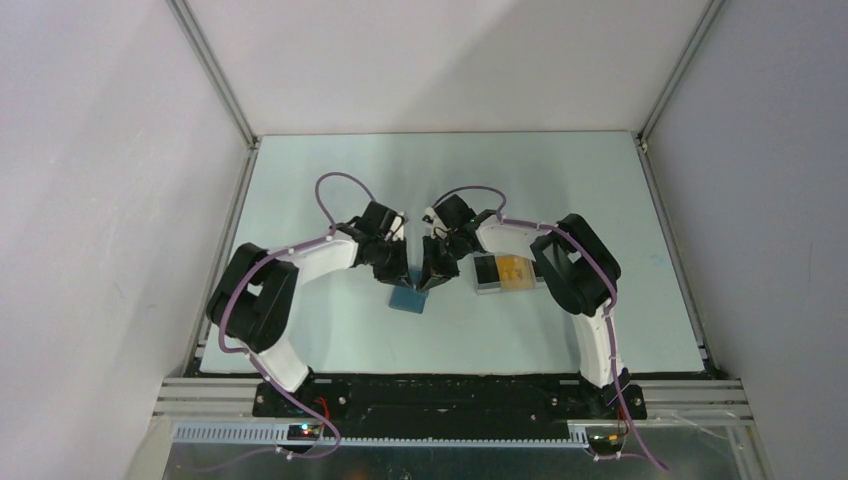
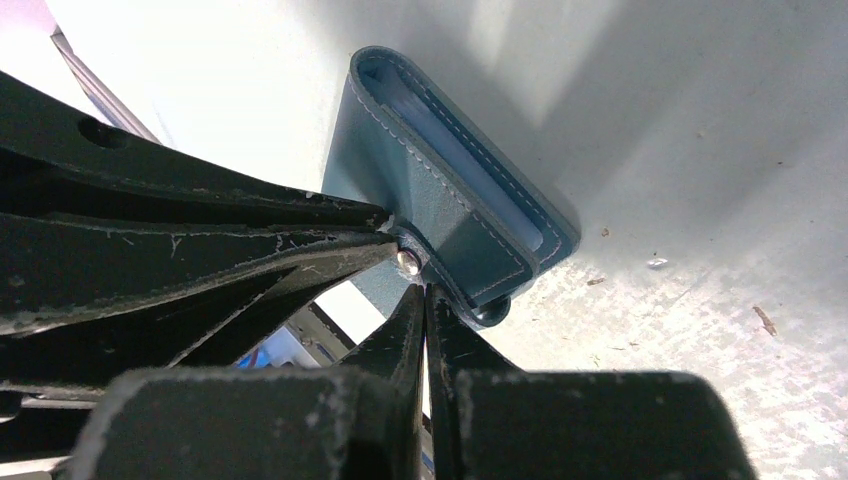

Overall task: Put the credit cards into the card holder
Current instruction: Close the card holder at the center of the board.

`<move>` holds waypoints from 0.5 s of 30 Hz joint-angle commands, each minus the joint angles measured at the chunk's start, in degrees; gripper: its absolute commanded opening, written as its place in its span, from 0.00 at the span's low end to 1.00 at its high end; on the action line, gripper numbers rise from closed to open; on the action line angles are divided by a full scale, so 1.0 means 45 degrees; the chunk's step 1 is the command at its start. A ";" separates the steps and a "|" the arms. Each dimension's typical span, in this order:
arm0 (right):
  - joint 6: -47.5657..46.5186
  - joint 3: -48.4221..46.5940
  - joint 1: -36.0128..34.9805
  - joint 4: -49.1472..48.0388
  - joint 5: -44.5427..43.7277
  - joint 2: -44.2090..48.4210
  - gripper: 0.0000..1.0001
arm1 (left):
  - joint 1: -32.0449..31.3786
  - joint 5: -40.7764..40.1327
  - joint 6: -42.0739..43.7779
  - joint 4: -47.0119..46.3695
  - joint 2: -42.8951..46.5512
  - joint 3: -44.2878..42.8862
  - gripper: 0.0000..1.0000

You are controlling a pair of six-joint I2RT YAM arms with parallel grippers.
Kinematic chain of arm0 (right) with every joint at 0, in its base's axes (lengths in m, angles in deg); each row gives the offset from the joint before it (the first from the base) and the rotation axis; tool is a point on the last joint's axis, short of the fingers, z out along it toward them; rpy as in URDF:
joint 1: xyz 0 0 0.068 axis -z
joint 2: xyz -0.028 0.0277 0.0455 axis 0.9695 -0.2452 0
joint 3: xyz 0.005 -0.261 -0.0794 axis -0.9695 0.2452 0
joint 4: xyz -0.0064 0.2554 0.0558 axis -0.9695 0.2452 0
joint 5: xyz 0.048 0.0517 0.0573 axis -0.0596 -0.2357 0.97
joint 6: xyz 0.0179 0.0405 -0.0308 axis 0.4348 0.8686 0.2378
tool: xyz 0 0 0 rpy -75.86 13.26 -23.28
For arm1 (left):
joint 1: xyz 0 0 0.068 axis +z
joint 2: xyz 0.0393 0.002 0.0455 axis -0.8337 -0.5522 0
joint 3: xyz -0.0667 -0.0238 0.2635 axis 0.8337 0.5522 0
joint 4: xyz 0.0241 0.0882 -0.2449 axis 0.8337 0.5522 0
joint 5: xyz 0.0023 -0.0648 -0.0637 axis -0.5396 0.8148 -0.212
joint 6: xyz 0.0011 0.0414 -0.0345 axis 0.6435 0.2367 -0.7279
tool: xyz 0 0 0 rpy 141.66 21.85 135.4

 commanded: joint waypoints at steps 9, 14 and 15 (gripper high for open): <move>-0.0286 -0.0438 -0.0872 0.1588 -0.1767 -0.1158 0.01 | -0.1013 -0.1632 0.0321 0.1515 -0.0461 -0.0450 0.15; -0.0272 -0.0883 -0.1181 0.2397 -0.2280 -0.1898 0.00 | -0.1119 -0.1760 0.0214 0.1603 -0.0525 -0.0414 0.15; -0.0253 -0.0933 -0.1222 0.2514 -0.2401 -0.2153 0.00 | -0.1123 -0.1765 0.0192 0.1604 -0.0525 -0.0403 0.15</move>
